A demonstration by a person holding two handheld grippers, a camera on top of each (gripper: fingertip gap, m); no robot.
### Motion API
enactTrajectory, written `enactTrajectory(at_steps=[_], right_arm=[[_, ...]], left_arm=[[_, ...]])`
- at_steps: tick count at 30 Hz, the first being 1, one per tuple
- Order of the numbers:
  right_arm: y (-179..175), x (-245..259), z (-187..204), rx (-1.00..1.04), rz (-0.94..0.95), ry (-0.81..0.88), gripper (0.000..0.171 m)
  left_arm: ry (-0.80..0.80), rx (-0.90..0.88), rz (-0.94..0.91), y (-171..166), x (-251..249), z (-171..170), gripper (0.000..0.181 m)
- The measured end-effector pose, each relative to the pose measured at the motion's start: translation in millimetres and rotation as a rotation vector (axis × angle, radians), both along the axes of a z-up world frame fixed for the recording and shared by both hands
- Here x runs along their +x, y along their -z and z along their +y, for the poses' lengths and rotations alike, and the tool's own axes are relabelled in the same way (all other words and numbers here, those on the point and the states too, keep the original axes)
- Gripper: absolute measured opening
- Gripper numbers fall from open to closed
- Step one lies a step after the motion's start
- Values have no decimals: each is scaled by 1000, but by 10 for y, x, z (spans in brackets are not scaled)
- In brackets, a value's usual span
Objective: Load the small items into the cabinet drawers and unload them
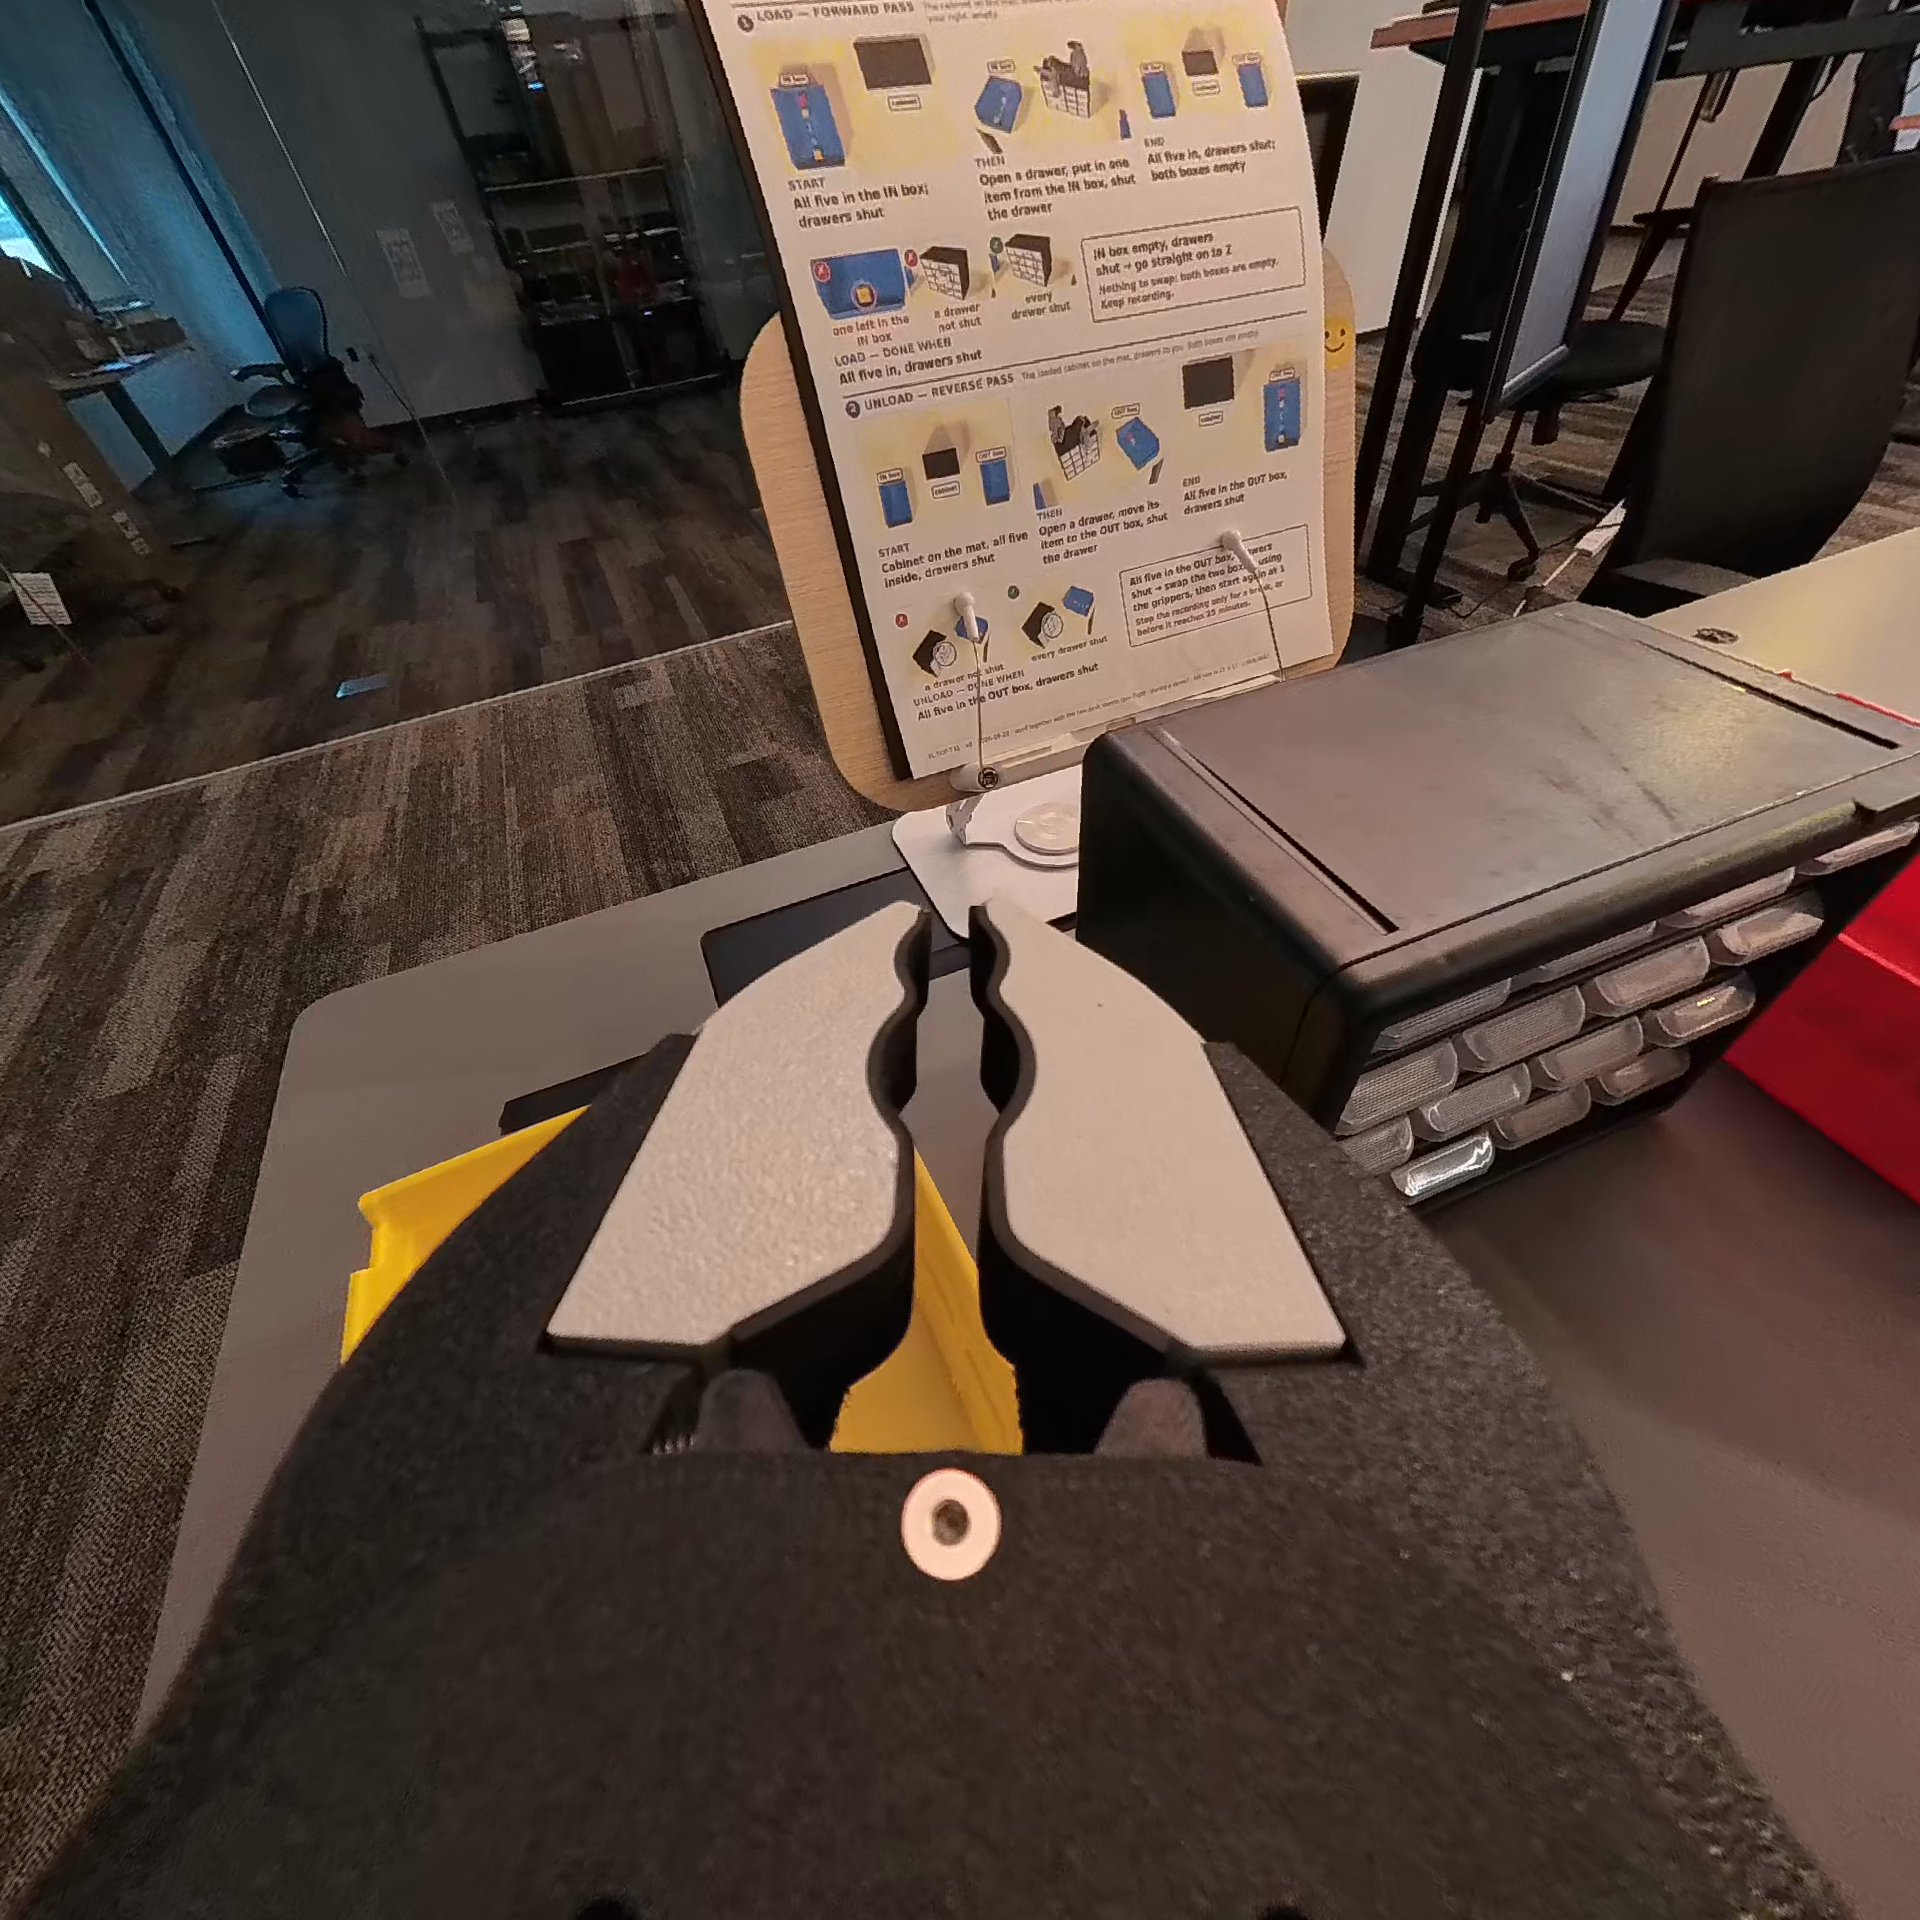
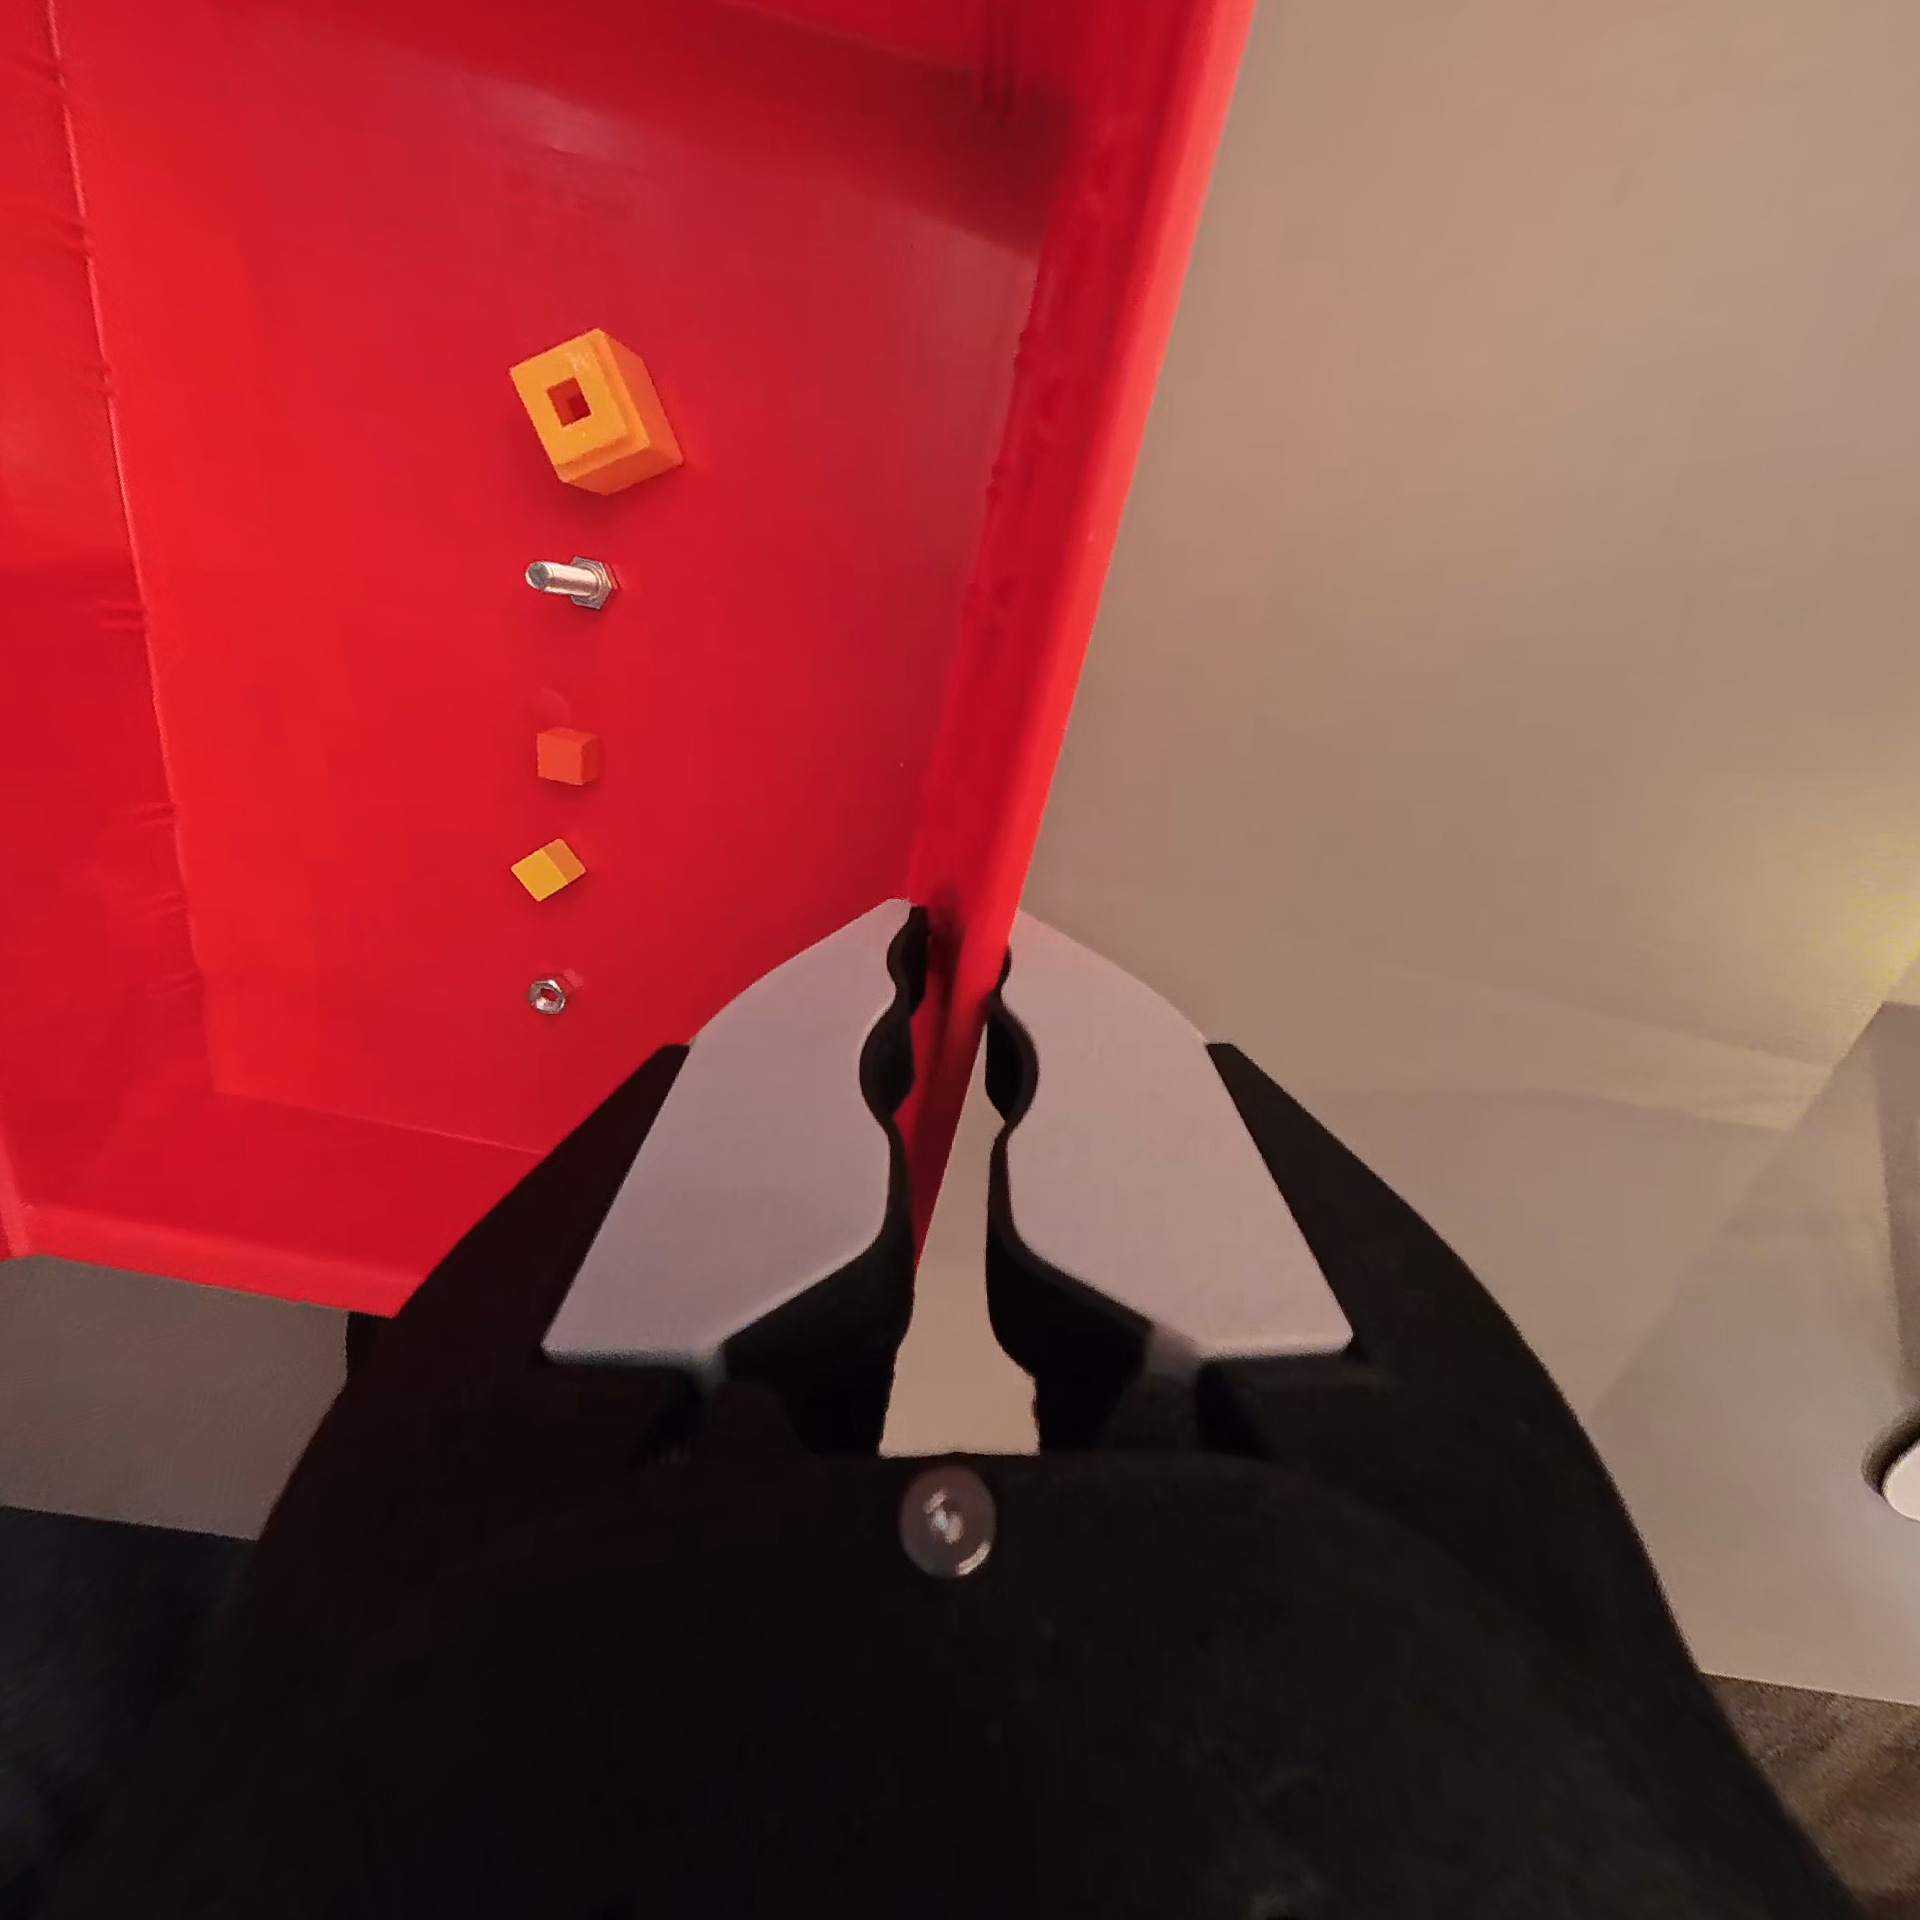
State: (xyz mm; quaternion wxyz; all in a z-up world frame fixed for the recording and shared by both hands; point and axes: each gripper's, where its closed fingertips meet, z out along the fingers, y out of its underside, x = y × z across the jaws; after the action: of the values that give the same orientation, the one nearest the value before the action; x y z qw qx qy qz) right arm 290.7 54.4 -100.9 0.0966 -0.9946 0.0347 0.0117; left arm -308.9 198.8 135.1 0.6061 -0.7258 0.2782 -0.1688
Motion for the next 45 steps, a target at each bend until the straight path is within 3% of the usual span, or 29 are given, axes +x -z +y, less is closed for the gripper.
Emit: enactTrajectory(at_steps=[45], right_arm=[[122, -45, -70, -59, 74, -8, 7]], left_arm=[[-2, -6, 17, 25, -1, 15, 6]])
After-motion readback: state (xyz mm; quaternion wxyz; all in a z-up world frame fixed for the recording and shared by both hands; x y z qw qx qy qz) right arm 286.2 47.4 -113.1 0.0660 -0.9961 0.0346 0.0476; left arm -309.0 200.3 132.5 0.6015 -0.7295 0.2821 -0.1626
